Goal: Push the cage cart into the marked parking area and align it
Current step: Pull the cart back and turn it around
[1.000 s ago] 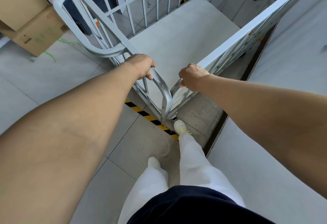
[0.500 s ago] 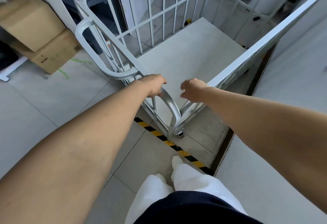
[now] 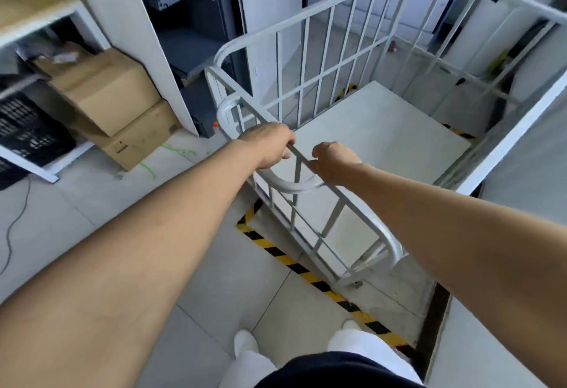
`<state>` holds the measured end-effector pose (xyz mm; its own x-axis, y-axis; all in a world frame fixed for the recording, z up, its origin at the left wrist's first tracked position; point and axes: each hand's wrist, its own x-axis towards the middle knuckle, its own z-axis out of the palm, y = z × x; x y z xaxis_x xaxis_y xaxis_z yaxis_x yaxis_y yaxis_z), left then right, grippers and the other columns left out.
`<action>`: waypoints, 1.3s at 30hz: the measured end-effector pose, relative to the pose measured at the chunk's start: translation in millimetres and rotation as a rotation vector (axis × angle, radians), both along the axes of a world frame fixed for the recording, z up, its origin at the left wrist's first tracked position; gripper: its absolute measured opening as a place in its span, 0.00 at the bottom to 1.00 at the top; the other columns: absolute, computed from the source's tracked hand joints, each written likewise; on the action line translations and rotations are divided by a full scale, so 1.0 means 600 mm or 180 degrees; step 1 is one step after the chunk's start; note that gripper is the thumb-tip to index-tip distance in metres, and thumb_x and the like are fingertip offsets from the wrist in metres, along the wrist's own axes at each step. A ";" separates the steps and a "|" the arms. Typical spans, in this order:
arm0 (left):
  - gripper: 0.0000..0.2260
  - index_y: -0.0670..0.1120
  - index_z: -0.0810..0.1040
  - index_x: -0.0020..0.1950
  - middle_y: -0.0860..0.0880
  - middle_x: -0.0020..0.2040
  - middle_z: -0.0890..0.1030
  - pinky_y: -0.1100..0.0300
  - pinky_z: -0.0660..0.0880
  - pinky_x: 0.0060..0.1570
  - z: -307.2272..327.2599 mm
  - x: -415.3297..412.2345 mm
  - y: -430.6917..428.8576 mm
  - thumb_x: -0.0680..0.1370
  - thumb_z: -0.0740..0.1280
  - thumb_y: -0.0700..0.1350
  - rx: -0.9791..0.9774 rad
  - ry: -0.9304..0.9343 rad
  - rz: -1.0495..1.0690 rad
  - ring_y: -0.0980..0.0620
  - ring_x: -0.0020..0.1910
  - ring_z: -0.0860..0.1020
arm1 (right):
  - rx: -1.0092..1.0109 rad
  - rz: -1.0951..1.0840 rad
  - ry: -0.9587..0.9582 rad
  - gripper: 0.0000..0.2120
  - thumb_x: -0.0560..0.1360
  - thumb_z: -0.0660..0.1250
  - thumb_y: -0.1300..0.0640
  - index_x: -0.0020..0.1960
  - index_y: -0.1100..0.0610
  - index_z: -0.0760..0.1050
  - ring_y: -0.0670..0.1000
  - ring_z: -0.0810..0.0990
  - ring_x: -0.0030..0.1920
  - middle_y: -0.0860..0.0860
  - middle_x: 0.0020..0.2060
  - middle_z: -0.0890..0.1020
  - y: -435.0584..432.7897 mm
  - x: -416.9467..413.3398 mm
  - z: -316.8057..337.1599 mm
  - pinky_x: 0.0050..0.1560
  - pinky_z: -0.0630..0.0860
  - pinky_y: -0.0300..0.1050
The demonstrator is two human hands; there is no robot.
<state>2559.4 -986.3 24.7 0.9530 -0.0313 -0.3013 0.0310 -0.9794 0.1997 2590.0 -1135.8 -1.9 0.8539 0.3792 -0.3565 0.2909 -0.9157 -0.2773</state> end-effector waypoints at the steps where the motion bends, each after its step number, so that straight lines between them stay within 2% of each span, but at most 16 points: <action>1: 0.14 0.49 0.77 0.64 0.43 0.62 0.78 0.49 0.74 0.61 0.006 -0.002 0.031 0.78 0.67 0.44 -0.0033 -0.0039 -0.0004 0.40 0.61 0.76 | 0.0059 -0.0072 -0.0023 0.16 0.79 0.61 0.53 0.61 0.60 0.75 0.60 0.79 0.55 0.59 0.59 0.79 0.032 -0.005 0.003 0.51 0.75 0.46; 3: 0.14 0.49 0.77 0.64 0.43 0.62 0.78 0.50 0.74 0.60 0.016 -0.004 0.088 0.78 0.67 0.45 -0.0069 -0.0084 -0.0052 0.40 0.61 0.76 | 0.0152 -0.0222 -0.0046 0.15 0.79 0.61 0.52 0.59 0.60 0.76 0.59 0.78 0.48 0.59 0.56 0.80 0.093 -0.014 0.008 0.43 0.73 0.45; 4: 0.14 0.49 0.77 0.63 0.43 0.62 0.78 0.51 0.74 0.59 0.018 -0.004 0.108 0.78 0.67 0.45 -0.0072 -0.0093 -0.0091 0.41 0.61 0.76 | 0.0182 -0.0278 -0.0062 0.15 0.79 0.61 0.51 0.59 0.60 0.76 0.59 0.78 0.47 0.59 0.55 0.80 0.115 -0.016 0.009 0.42 0.72 0.45; 8: 0.11 0.45 0.79 0.60 0.43 0.60 0.79 0.53 0.74 0.56 0.033 0.021 0.199 0.78 0.66 0.43 -0.0054 -0.0131 -0.0244 0.42 0.58 0.78 | 0.0246 -0.0453 -0.0182 0.17 0.79 0.61 0.51 0.62 0.59 0.75 0.61 0.79 0.57 0.60 0.58 0.79 0.210 0.000 0.018 0.53 0.76 0.48; 13: 0.13 0.48 0.77 0.63 0.43 0.61 0.78 0.51 0.74 0.57 0.038 0.092 0.300 0.79 0.65 0.44 -0.0025 -0.0087 -0.0267 0.40 0.60 0.77 | 0.0225 -0.0466 -0.0267 0.16 0.80 0.59 0.51 0.59 0.62 0.76 0.62 0.79 0.56 0.62 0.55 0.80 0.314 0.070 0.021 0.48 0.74 0.46; 18: 0.14 0.48 0.77 0.64 0.44 0.63 0.78 0.53 0.74 0.55 0.044 0.177 0.398 0.79 0.64 0.42 -0.0001 -0.0054 -0.0247 0.41 0.61 0.77 | 0.0339 -0.0500 -0.0283 0.18 0.80 0.59 0.50 0.62 0.61 0.75 0.61 0.78 0.58 0.61 0.58 0.79 0.430 0.166 0.013 0.53 0.75 0.47; 22: 0.12 0.48 0.78 0.62 0.44 0.61 0.79 0.52 0.74 0.56 0.045 0.247 0.472 0.79 0.65 0.43 0.0088 -0.0032 -0.0371 0.41 0.59 0.77 | 0.0278 -0.0576 -0.0270 0.17 0.80 0.59 0.50 0.59 0.62 0.75 0.61 0.79 0.55 0.61 0.55 0.80 0.505 0.234 0.016 0.45 0.72 0.45; 28: 0.11 0.48 0.78 0.61 0.44 0.60 0.78 0.55 0.70 0.49 0.047 0.348 0.580 0.79 0.64 0.44 0.0126 -0.0007 -0.0773 0.40 0.58 0.77 | 0.0226 -0.0928 -0.0339 0.17 0.79 0.60 0.49 0.56 0.62 0.76 0.60 0.79 0.56 0.61 0.55 0.81 0.598 0.322 0.018 0.50 0.75 0.46; 33: 0.13 0.45 0.77 0.64 0.43 0.61 0.79 0.53 0.73 0.55 0.055 0.412 0.664 0.80 0.64 0.43 0.0136 -0.0018 -0.1245 0.41 0.59 0.77 | 0.0301 -0.1420 -0.0301 0.17 0.79 0.61 0.50 0.56 0.63 0.77 0.61 0.79 0.57 0.62 0.56 0.80 0.679 0.360 0.002 0.53 0.75 0.47; 39: 0.15 0.45 0.75 0.68 0.42 0.66 0.77 0.52 0.72 0.61 0.037 0.500 0.712 0.80 0.64 0.42 0.0209 0.0121 -0.1780 0.42 0.64 0.75 | 0.0206 -0.1926 -0.0230 0.17 0.78 0.62 0.49 0.56 0.62 0.77 0.62 0.79 0.56 0.61 0.56 0.81 0.735 0.402 -0.013 0.52 0.76 0.47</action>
<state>2859.6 -559.3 46.9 0.7852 -0.5085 -0.3535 -0.4903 -0.8591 0.1467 2831.4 -694.7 -9.7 0.9457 -0.1617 -0.2821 -0.2555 -0.9063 -0.3368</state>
